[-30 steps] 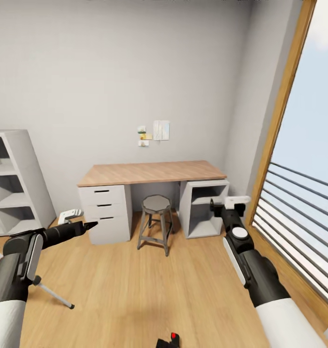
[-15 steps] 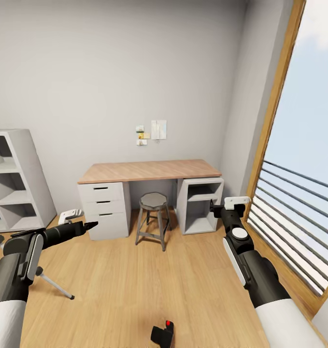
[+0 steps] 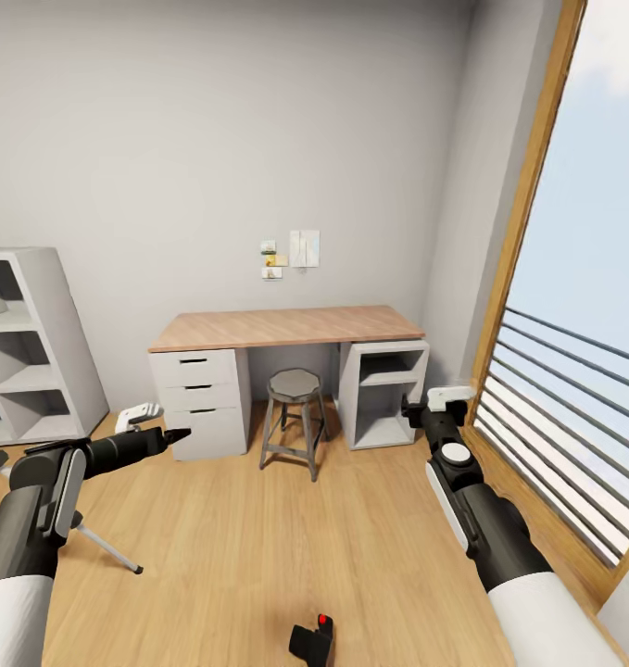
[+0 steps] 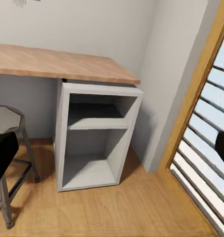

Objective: Attach the digital camera to the camera tripod in the bedroom.

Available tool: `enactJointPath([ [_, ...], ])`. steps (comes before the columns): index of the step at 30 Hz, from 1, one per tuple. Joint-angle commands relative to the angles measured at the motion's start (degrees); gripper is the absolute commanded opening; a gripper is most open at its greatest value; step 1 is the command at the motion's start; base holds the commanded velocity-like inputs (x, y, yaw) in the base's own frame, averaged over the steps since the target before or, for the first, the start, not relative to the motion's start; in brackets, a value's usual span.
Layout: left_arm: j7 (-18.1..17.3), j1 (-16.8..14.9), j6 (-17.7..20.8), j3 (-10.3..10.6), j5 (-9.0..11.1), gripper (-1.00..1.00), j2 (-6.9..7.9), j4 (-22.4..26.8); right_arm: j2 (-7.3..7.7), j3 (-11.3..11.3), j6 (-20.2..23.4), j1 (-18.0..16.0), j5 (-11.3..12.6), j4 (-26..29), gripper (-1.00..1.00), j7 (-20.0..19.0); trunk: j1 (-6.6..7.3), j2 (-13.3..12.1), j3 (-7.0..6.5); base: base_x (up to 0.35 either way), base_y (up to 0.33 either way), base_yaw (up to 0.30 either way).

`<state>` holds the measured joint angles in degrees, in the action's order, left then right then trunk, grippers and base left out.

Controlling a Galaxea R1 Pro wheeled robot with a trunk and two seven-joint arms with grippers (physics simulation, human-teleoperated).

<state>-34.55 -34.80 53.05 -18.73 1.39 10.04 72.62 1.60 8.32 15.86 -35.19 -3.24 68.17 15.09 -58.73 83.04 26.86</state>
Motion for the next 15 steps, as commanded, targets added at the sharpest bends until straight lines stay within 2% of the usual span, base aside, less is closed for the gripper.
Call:
enactJointPath([
  [1, -0.1, -0.1, 1.0, -0.1, 0.1, 1.00, -0.01, 0.0, 0.06, 0.2, 0.4, 0.0, -0.4, -0.4, 1.00, 0.3, 0.00, 0.0, 0.06, 0.000, 0.000, 0.000],
  [3, -0.2, -0.1, 2.1, -0.1, 0.1, 1.00, -0.02, 0.1, 0.05, 0.2, 0.1, 0.0, -0.3, -1.2, 1.00, 0.3, 0.00, 0.0, 0.06, 0.000, 0.000, -0.003],
  [6, -0.2, -0.1, 3.1, 1.2, 0.0, 1.00, -0.14, 0.2, 0.00, 0.2, -0.9, 0.0, -0.3, -1.9, 1.00, 0.4, 0.00, 0.0, 0.06, 0.000, 0.000, -0.159],
  [10, -0.2, -0.1, 3.4, 3.0, 0.0, 1.00, -0.18, 0.3, 0.00, 0.2, -1.5, 0.0, -0.3, -2.1, 1.00, 0.4, 0.00, 0.0, 0.06, 0.000, 0.000, -0.236],
  [15, -0.2, -0.1, 3.4, 3.6, 0.0, 1.00, -0.19, 0.3, -0.01, 0.2, -1.8, 0.0, -0.3, -2.2, 1.00, 0.4, 0.00, 0.0, 0.06, 0.000, 0.000, -0.275],
])
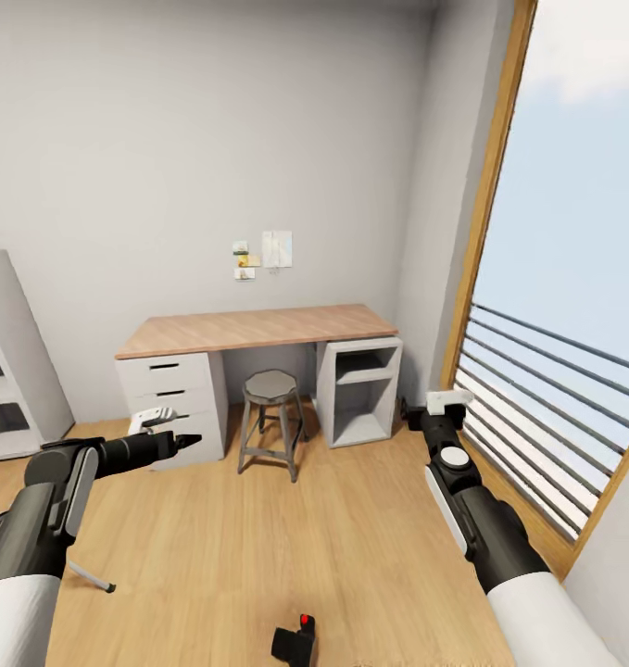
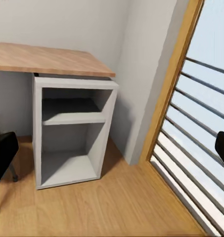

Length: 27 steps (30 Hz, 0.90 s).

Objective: Attach the digital camera to the camera tripod in the bedroom.

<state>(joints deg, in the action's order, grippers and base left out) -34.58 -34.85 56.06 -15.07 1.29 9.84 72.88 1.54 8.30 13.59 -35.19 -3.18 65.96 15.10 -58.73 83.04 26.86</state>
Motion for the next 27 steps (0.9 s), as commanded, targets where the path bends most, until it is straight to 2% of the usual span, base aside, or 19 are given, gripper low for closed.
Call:
enactJointPath([
  [1, -0.1, 0.0, 0.4, -0.1, 0.1, 1.00, 0.00, 0.1, 0.05, 0.2, 0.5, -0.1, -0.3, 0.1, 1.00, 0.4, 0.00, 0.0, 0.07, 0.000, 0.000, -0.243],
  [6, -0.1, 0.0, 0.6, 0.0, 0.1, 1.00, 0.00, 0.1, 0.05, 0.2, 0.5, -0.1, -0.3, 0.0, 1.00, 0.4, 0.00, 0.0, 0.07, 0.000, 0.000, -0.126],
  [17, -0.1, 0.0, 0.6, 0.2, 0.1, 1.00, -0.31, -0.3, 0.05, 0.2, 0.5, -0.1, -0.4, 0.0, 1.00, 0.4, -2.42, 4.5, 2.04, 0.000, 0.000, -0.004],
  [23, 0.7, 0.0, -0.1, 0.1, 0.0, 1.00, -2.26, -2.5, 0.09, 0.2, 0.4, -0.1, -0.4, -1.0, 1.00, 0.4, -3.73, 6.9, 3.12, 0.000, 0.000, 0.000],
  [27, 2.4, 0.0, -0.8, 0.2, -0.1, 1.00, -2.78, -4.7, 0.07, 0.2, 0.3, -0.1, -0.4, -2.0, 1.00, 0.4, -4.61, 8.5, 3.84, 0.000, 0.000, 0.000],
])
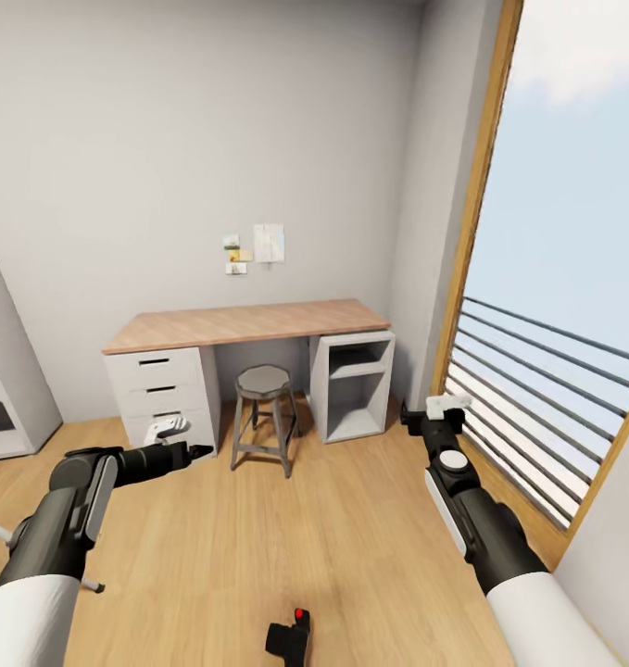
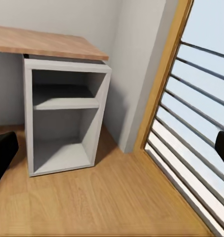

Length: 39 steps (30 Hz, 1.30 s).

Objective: Attach the digital camera to the camera tripod in the bedroom.

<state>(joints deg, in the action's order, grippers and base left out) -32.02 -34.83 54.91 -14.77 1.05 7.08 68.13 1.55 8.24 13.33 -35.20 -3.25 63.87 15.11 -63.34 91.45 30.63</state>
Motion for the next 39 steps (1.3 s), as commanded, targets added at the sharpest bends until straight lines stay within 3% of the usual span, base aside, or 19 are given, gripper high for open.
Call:
enactJointPath([
  [1, 0.1, 0.0, 0.1, 0.0, 0.1, 1.00, -0.13, -0.4, 0.08, 0.2, 0.4, 0.0, -0.4, -0.1, 1.00, 0.4, -0.22, 0.5, 0.25, 0.000, 0.000, 0.000],
  [6, 1.3, -0.1, -5.6, 3.9, 0.1, 1.00, -0.56, -5.2, 0.11, 0.2, -3.8, 0.0, -0.4, -2.3, 1.00, 0.4, -1.32, 2.5, 1.14, 0.000, 0.000, 0.000],
  [7, 2.6, -0.1, -8.4, 6.7, 0.1, 1.00, -0.62, -7.7, 0.12, 0.2, -5.4, 0.0, -0.4, -2.8, 1.00, 0.4, -1.54, 2.9, 1.32, 0.000, 0.000, 0.000],
  [12, 6.0, -0.1, -12.4, 9.1, 0.1, 1.00, -0.69, -11.3, 0.08, 0.2, -6.2, 0.0, -0.4, -3.2, 1.00, 0.4, -2.64, 4.9, 2.22, 0.000, 0.000, 0.000],
  [15, 7.2, -0.1, -16.2, 9.8, 0.1, 1.00, -0.76, -13.5, 0.09, 0.2, -6.5, 0.0, -0.4, -3.4, 1.00, 0.4, -3.30, 6.1, 2.76, 0.000, 0.000, 0.000],
  [19, 7.3, -0.1, -18.1, 9.8, 0.1, 1.00, -2.67, -16.2, 0.11, 0.1, -6.4, 0.0, -0.4, -4.2, 1.00, 0.5, -4.18, 7.7, 3.48, 0.000, 0.000, 0.000],
  [26, 7.3, -0.1, -21.8, 10.1, 0.1, 1.00, -3.28, -19.1, 0.04, -0.2, -7.4, 0.0, 0.0, -5.3, 1.00, 0.7, -5.71, 10.5, 4.74, 0.000, 0.000, 0.000],
  [36, 7.3, -0.1, -22.4, 10.8, 0.1, 1.00, -3.46, -20.5, 0.03, 0.3, -18.2, 0.0, 0.2, -9.1, 1.00, 0.5, -7.91, 14.5, 6.53, 0.000, 0.000, 0.000],
  [39, 7.3, -0.1, -22.4, 10.9, 0.1, 1.00, -3.52, -20.4, 0.03, 0.3, -19.7, 0.0, 0.2, -9.8, 1.00, 0.5, -8.57, 15.7, 7.07, 0.000, 0.000, 0.000],
])
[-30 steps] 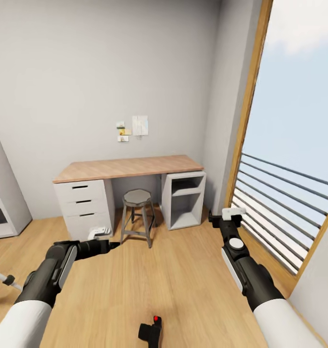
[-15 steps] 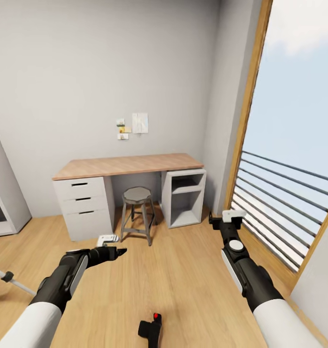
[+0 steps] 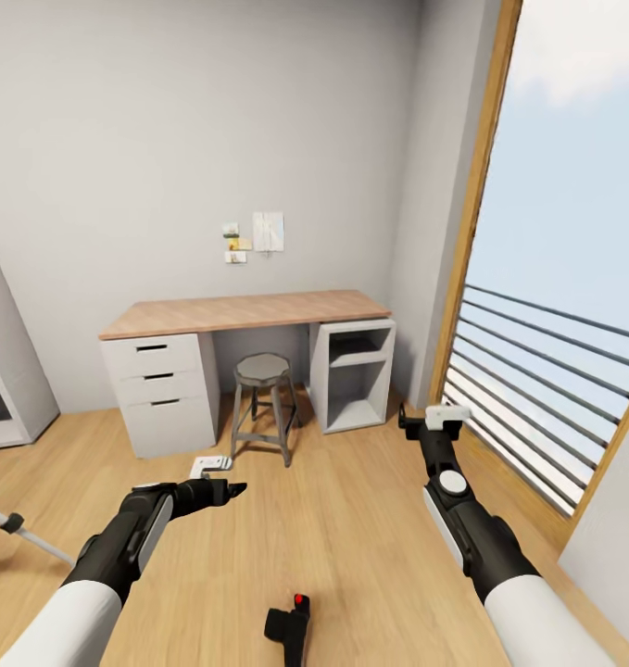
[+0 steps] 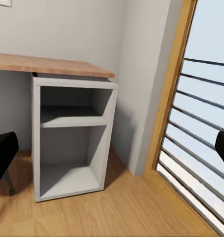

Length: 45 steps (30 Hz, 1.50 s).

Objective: Attach the digital camera to the camera tripod in the bedroom.

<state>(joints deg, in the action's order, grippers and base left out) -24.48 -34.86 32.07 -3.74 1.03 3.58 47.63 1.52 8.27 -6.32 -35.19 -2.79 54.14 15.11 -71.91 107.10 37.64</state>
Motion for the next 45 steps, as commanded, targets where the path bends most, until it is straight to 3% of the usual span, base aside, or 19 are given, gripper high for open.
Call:
enactJointPath([
  [1, -0.2, 0.0, 0.4, -0.1, 0.1, 1.00, -0.03, 0.1, 0.06, 0.2, -0.2, -0.1, -0.3, -0.1, 1.00, 0.5, -0.22, 0.4, 0.24, 0.000, 0.000, 0.000],
  [20, -0.2, 0.0, 0.5, -0.2, 0.1, 1.00, 0.06, 0.2, 0.06, 0.3, -1.0, -0.1, -0.3, -0.5, 1.00, 0.5, -4.39, 8.1, 3.65, -0.061, -0.003, 0.000],
  [36, -0.2, 0.0, 0.8, -0.2, 0.2, 1.00, 0.11, 5.5, 0.06, 0.3, -1.1, -0.1, -0.3, -0.5, 1.00, 0.7, -7.91, 14.5, 6.53, -0.006, -0.001, 0.000],
  [45, -0.2, 0.0, 0.9, -0.2, 0.2, 1.00, 0.11, 6.1, 0.06, 0.3, -1.1, -0.1, -0.3, -0.5, 1.00, 0.6, -9.88, 18.1, 8.14, 0.000, 0.000, -0.022],
])
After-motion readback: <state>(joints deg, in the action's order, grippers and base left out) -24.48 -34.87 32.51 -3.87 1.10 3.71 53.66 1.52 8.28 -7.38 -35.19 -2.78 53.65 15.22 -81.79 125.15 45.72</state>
